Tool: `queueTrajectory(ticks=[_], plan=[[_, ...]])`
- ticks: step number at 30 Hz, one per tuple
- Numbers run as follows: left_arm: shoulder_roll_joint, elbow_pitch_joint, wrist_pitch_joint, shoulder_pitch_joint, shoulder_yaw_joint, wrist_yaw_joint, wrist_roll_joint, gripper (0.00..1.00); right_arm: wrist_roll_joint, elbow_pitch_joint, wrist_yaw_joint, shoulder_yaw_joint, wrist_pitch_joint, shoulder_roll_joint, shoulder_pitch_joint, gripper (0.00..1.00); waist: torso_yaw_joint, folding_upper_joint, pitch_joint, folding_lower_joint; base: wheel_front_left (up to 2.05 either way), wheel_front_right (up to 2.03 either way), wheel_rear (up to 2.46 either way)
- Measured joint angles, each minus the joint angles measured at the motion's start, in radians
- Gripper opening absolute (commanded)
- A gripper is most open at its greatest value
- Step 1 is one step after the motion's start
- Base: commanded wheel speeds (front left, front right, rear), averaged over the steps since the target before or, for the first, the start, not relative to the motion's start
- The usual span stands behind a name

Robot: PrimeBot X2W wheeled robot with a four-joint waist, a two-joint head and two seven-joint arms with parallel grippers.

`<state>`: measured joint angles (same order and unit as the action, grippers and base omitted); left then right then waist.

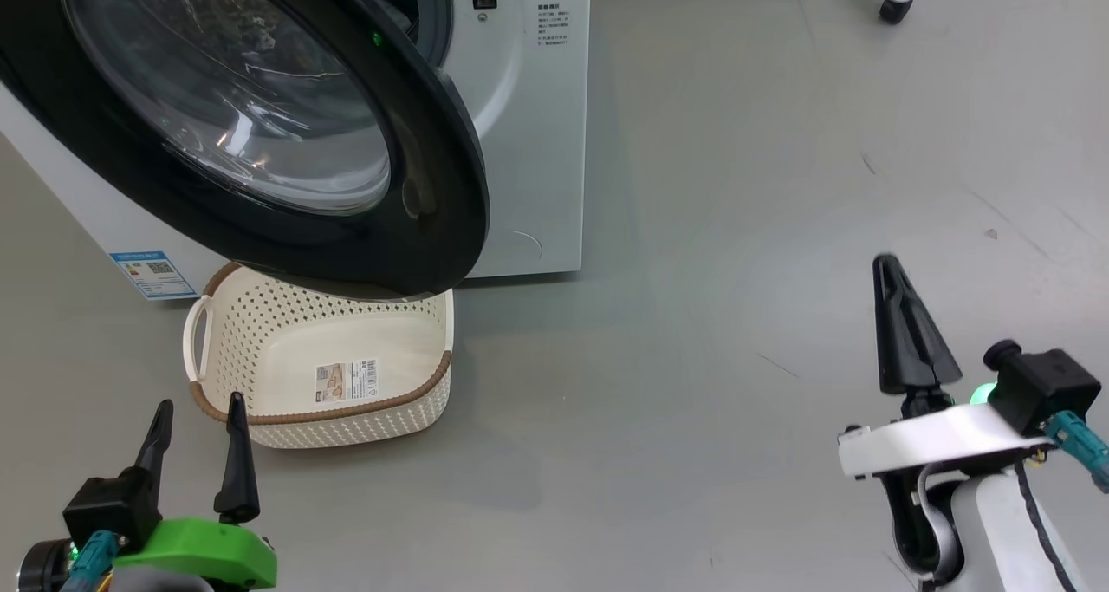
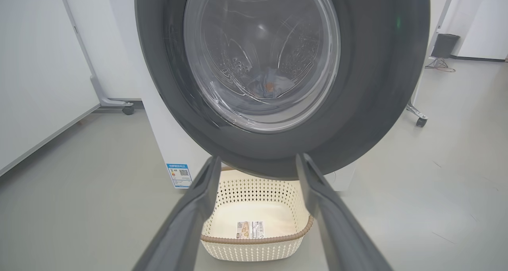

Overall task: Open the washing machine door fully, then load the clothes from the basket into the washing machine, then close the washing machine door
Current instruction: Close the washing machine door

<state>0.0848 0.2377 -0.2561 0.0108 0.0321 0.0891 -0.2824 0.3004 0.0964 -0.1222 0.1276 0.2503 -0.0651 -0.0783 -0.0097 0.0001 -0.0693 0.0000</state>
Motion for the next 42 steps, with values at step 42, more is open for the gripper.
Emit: queueTrajectory(ticks=[42], plan=[[-0.044, -0.075, 0.000, -0.179, -0.128, 0.031, 0.007, 1.00, 0.016, -0.108, 0.000, 0.548, -0.161, -0.119, -0.276, 0.00, 0.244, 0.0000, -0.185, 0.0000, 0.00, 0.00, 0.00]])
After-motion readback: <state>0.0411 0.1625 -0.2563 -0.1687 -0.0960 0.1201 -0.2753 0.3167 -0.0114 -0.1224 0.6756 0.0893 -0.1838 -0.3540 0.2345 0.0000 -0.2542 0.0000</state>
